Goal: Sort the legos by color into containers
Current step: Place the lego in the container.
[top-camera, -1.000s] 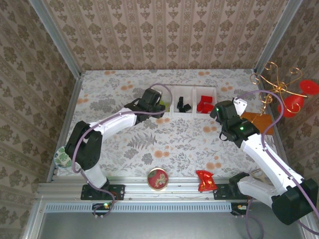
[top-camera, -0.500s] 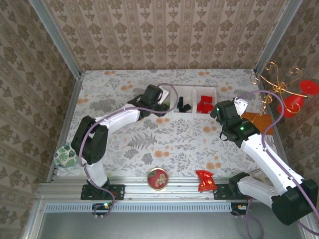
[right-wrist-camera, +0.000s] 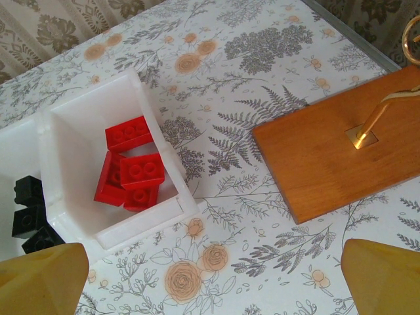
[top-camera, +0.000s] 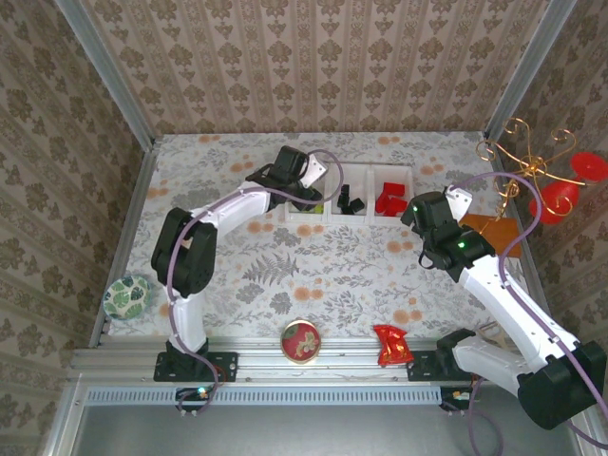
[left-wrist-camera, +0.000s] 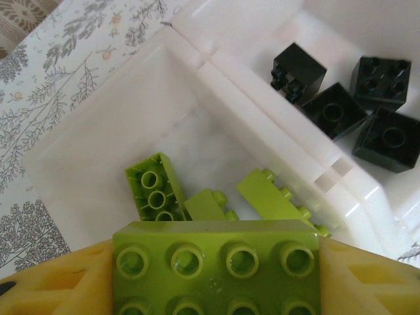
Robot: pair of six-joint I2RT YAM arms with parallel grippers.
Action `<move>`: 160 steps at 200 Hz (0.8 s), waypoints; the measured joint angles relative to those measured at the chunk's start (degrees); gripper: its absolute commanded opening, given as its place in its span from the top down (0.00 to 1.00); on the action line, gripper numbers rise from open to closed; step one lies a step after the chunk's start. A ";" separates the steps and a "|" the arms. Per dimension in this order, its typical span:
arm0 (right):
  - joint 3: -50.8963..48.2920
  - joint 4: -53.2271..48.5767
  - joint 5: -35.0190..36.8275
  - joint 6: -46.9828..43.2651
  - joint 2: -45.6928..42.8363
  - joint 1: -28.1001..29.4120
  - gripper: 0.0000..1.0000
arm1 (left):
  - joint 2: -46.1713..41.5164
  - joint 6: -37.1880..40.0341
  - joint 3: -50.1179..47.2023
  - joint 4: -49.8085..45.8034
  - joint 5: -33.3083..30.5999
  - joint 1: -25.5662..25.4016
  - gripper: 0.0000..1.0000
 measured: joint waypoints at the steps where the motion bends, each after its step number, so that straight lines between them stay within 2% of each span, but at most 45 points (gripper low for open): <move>1: 0.00 0.00 0.00 0.00 0.02 0.00 0.00 | 0.02 0.04 0.04 -0.09 0.00 0.00 0.48; 112: 0.55 -0.24 -0.24 0.00 1.64 -0.11 0.00 | 4.81 4.98 5.68 -5.03 1.70 1.42 0.44; 160: 0.55 -0.24 -0.48 0.00 1.64 -0.11 0.00 | 6.86 5.90 7.17 -5.60 1.70 1.42 0.38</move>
